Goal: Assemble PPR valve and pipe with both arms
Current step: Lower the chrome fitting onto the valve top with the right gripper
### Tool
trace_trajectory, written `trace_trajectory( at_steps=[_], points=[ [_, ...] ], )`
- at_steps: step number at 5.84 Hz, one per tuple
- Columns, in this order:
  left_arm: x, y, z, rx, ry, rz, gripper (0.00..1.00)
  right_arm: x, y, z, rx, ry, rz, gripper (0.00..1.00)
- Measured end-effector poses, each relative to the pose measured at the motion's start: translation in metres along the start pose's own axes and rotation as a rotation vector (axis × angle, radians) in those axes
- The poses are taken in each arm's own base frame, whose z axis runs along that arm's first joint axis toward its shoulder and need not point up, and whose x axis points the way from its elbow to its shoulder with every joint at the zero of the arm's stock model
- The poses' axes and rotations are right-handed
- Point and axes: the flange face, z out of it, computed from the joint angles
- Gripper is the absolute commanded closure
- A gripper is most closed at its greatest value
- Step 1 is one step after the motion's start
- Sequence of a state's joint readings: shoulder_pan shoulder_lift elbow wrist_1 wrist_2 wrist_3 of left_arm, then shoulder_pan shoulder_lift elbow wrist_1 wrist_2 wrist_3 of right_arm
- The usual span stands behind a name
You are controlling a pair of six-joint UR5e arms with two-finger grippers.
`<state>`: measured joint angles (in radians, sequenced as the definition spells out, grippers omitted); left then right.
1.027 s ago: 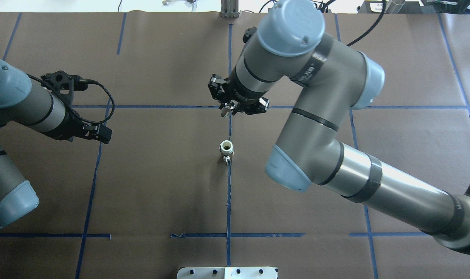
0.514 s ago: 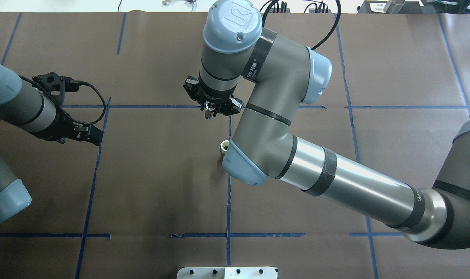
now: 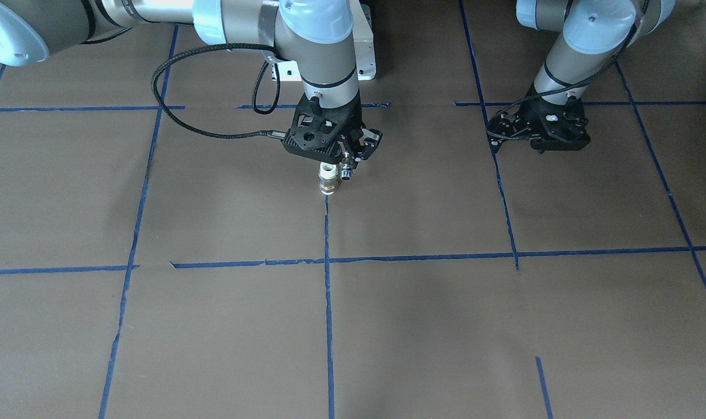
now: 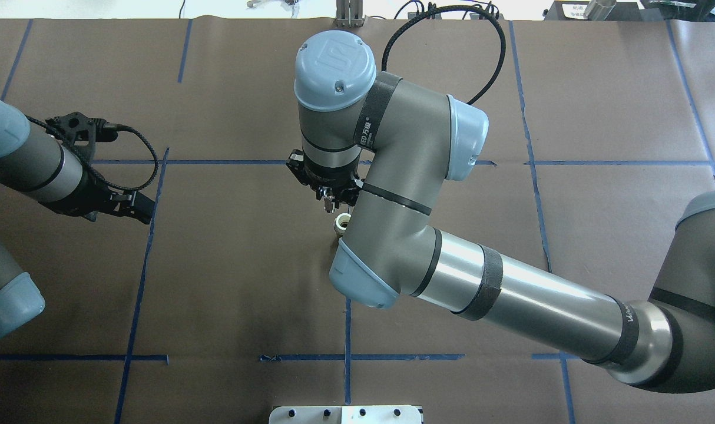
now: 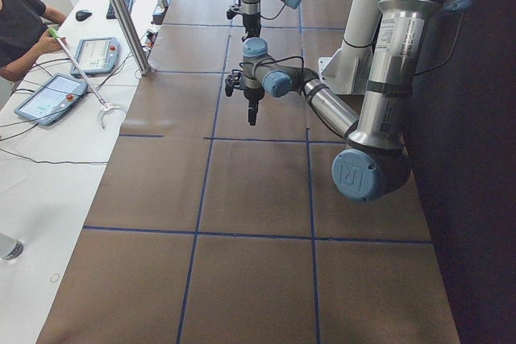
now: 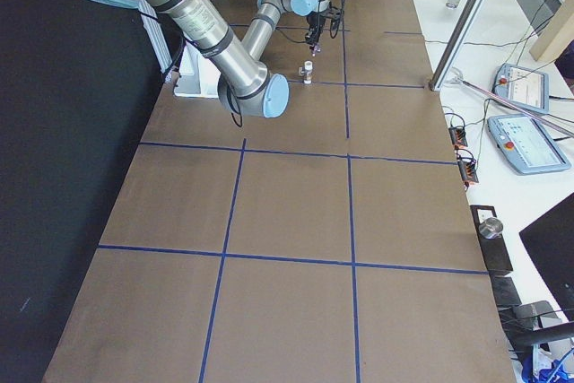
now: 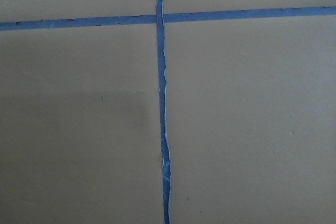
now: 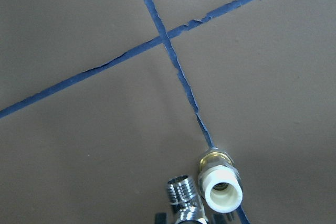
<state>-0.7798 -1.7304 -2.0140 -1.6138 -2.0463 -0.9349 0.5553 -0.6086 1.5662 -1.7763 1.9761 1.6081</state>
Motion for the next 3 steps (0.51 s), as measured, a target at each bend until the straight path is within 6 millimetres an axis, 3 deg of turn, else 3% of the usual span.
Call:
trace_trajectory(
  at_steps=[3],
  points=[
    [0.0004, -0.0004, -0.0007, 0.0, 0.002, -0.001, 0.0, 0.0106, 0.0004, 0.0103, 0.004, 0.029, 0.007, 1.0]
  ],
)
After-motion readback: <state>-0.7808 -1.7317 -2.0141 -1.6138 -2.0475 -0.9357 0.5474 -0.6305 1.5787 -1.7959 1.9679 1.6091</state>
